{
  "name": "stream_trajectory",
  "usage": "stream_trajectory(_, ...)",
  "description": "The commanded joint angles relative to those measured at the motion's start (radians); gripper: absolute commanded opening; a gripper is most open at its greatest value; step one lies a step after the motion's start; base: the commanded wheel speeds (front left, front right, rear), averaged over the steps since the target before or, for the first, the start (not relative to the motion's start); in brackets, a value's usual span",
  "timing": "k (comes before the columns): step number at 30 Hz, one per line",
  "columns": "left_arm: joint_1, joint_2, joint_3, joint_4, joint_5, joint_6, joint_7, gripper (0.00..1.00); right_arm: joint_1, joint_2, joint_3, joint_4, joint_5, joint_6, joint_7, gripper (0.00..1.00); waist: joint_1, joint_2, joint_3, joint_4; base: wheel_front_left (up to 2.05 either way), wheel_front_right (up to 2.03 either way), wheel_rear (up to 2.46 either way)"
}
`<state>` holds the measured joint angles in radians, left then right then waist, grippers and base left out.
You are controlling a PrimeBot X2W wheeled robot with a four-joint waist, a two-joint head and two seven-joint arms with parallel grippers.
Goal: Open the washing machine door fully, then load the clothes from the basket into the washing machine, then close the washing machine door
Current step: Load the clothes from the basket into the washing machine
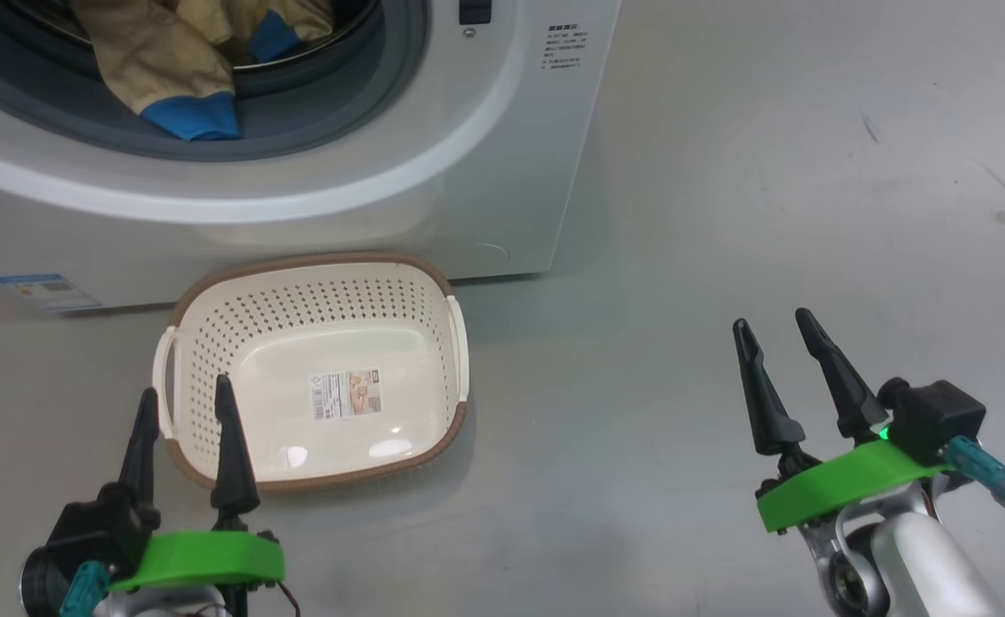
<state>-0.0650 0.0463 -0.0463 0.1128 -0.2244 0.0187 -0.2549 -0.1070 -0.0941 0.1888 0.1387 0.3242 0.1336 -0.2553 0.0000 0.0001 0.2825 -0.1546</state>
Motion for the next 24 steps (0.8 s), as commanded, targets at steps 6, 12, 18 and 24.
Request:
stream_trajectory(6, -0.013, 0.004, 0.036, -0.017, -0.018, 0.025, -0.007, 1.0, -0.007, -0.015, 0.022, -0.035, -0.009, -0.003, -0.006, 1.0, 0.0, -0.0001, 0.022, -0.006, 0.0, 0.0, 0.0)
stream_trajectory(12, -0.074, 0.004, 0.059, 0.032, -0.022, 0.025, -0.007, 1.0, -0.019, -0.007, 0.03, -0.035, -0.006, -0.003, -0.006, 1.0, 0.0, -0.0001, 0.047, -0.02, 0.0, 0.0, 0.0)
stream_trajectory(18, -0.165, 0.021, 0.068, 0.096, -0.002, 0.012, -0.007, 1.0, -0.03, -0.003, 0.032, -0.033, -0.004, -0.003, -0.006, 1.0, 0.0, -0.0001, 0.07, -0.03, 0.0, 0.0, 0.0)
stream_trajectory(24, -0.329, 0.063, 0.068, 0.187, 0.017, 0.024, 0.033, 1.0, -0.054, 0.006, 0.038, -0.034, -0.001, -0.003, -0.006, 1.0, 0.0, -0.0001, 0.121, -0.051, 0.0, 0.0, 0.0)
